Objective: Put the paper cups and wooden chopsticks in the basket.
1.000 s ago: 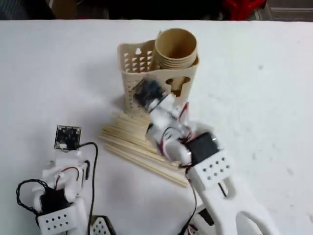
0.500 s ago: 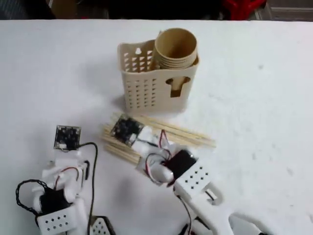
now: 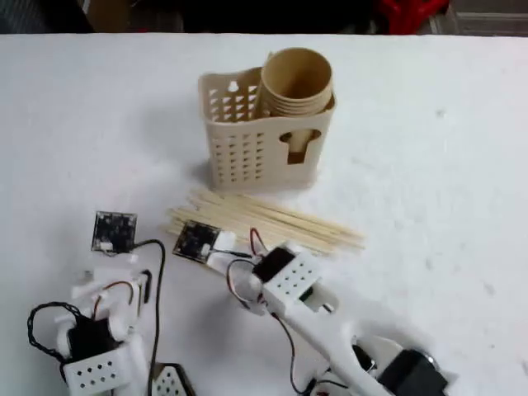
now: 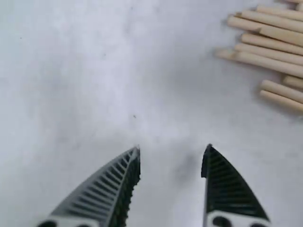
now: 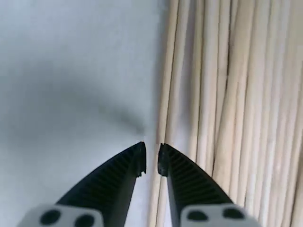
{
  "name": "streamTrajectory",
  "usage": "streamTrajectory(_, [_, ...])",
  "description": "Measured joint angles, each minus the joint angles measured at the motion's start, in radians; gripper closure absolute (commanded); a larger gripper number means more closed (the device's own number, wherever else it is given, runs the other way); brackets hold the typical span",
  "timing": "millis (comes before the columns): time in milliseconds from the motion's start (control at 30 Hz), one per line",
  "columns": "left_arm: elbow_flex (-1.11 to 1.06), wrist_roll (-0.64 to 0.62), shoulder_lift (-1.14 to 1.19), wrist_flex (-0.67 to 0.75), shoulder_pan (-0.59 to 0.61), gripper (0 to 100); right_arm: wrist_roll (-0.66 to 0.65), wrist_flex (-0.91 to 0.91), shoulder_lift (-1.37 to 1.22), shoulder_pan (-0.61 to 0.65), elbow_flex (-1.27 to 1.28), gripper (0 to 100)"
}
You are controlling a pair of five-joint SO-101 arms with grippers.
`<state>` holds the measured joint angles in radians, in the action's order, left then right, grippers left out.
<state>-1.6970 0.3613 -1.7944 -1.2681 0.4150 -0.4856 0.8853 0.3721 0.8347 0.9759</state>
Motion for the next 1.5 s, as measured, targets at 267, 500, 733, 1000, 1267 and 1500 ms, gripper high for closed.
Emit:
streamTrajectory(267, [0.000, 0.000, 0.000, 0.000, 0.000, 78, -0.008, -0.002, -0.098, -0.014, -0.064, 93.8])
streamTrajectory(500, [0.000, 0.000, 0.000, 0.000, 0.000, 78, -0.011, -0.002, -0.112, -0.084, -0.094, 93.7])
streamTrajectory(733, [0.000, 0.000, 0.000, 0.000, 0.000, 78, -0.011, -0.002, -0.115, -0.083, -0.094, 93.7])
streamTrajectory(1000, [0.000, 0.000, 0.000, 0.000, 0.000, 78, -0.014, -0.002, -0.183, -0.068, -0.118, 83.4])
streamTrajectory(1267, [0.000, 0.000, 0.000, 0.000, 0.000, 78, -0.014, -0.005, -0.302, -0.080, -0.199, 97.6])
streamTrajectory(1500, [0.000, 0.000, -0.002, 0.000, 0.000, 78, -0.014, -0.006, -0.287, -0.081, -0.203, 98.2])
